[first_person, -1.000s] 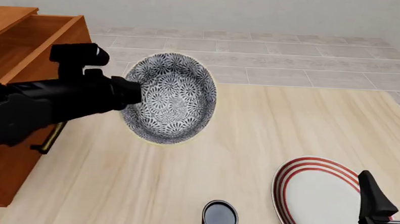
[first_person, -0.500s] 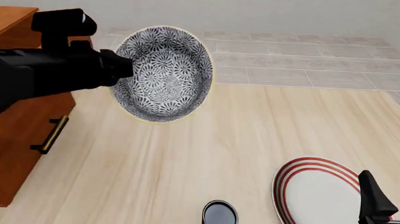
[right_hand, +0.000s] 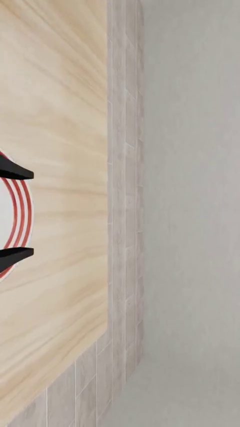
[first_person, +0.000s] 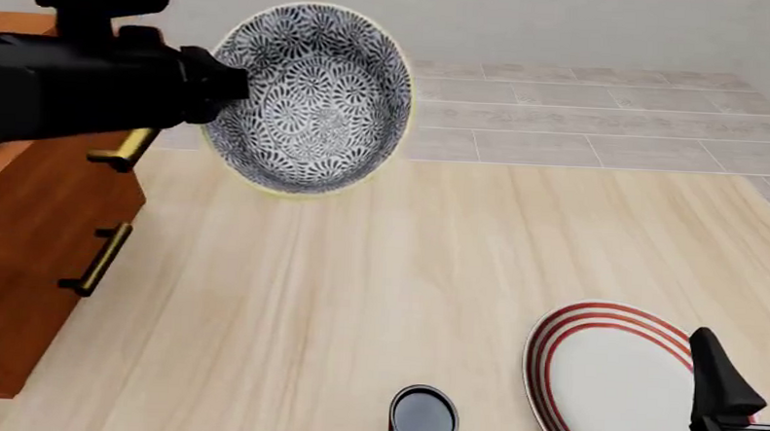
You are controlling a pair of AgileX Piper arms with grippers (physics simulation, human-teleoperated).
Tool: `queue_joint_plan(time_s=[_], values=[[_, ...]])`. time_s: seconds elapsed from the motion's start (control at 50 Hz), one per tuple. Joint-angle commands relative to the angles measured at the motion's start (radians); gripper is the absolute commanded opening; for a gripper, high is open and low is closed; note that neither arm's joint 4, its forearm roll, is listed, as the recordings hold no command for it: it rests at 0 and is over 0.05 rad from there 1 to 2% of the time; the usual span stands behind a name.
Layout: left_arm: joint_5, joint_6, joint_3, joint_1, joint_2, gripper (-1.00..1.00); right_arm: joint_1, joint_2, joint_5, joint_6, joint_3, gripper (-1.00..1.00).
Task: Put the bowl on top of the cabinet.
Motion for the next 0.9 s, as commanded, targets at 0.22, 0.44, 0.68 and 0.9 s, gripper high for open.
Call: queue_joint_plan(time_s=[0.22,0.44,0.68,0.9], values=[[0.073,0.023,-0.105,0.056,0.002,-1.0,0.002,-0.003,0.006,0.002,0.0,1.0],[0.08,0.011,-0.122,0.104,0.0,-1.0,0.004,0.004,0.0,0.002,0.0,1.0],[0.08,-0.02,-0.123,0.16,0.002,-1.0,0.005,0.006,-0.002,0.003,0.001,1.0],[0.079,-0.023,-0.124,0.228,-0.011,-1.0,0.005,0.007,-0.003,0.004,0.001,1.0]])
